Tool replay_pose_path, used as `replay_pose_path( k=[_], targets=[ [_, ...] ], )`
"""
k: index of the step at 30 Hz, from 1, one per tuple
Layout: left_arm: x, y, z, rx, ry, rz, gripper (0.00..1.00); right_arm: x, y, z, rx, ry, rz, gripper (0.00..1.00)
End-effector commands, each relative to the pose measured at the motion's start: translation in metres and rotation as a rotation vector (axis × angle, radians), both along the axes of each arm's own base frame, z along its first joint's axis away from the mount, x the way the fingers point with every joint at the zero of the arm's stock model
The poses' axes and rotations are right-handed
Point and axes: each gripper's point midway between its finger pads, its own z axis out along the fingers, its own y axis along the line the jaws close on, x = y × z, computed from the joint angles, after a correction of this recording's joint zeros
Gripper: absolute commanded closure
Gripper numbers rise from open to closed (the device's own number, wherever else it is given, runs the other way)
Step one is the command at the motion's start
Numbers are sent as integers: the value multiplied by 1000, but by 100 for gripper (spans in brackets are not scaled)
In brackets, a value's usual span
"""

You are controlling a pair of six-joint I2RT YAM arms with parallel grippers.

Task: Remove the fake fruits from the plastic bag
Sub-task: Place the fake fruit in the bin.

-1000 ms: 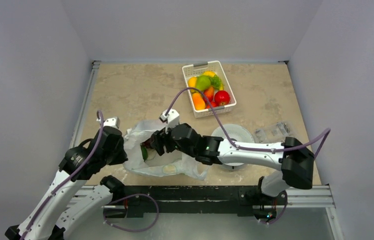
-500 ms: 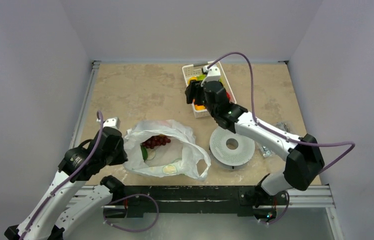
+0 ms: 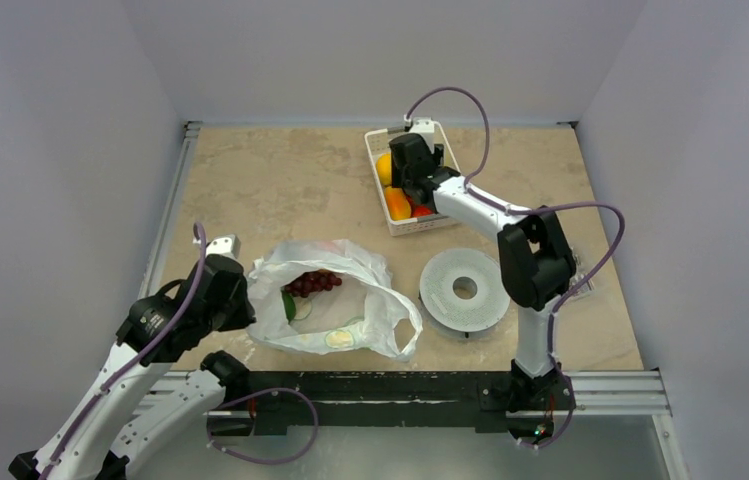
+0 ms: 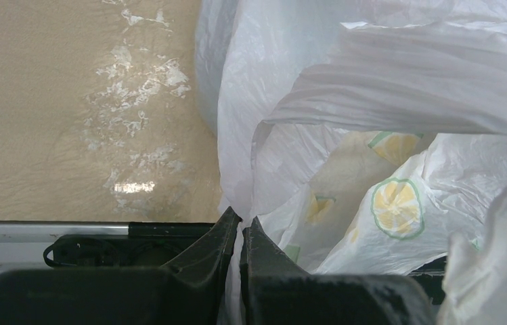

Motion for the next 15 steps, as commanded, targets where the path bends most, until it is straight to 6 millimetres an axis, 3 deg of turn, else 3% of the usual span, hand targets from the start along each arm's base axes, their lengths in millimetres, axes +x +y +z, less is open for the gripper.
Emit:
replay_pose_path(
  k=[1, 3, 4, 5, 6, 9, 15],
  targets=[
    [5, -2, 3, -10, -25, 4, 100, -2, 0, 7, 8, 29, -4, 100],
    [5, -2, 3, -5, -21, 7, 100, -7, 0, -2, 4, 50, 7, 98],
    [5, -2, 3, -6, -21, 9, 100, -8, 0, -6, 0, 50, 15, 89],
    [5, -1, 3, -5, -22, 9, 100, -7, 1, -7, -3, 50, 30, 74],
    [5, -2, 3, -7, -22, 9, 100, -8, 1, -9, -12, 62, 39, 50],
    [5, -2, 2, -5, -17, 4, 100, -9, 2, -10, -29, 84, 58, 24],
    [5, -2, 2, 0, -16, 9, 100, -18, 8, 0, -11, 96, 127, 1]
  ],
)
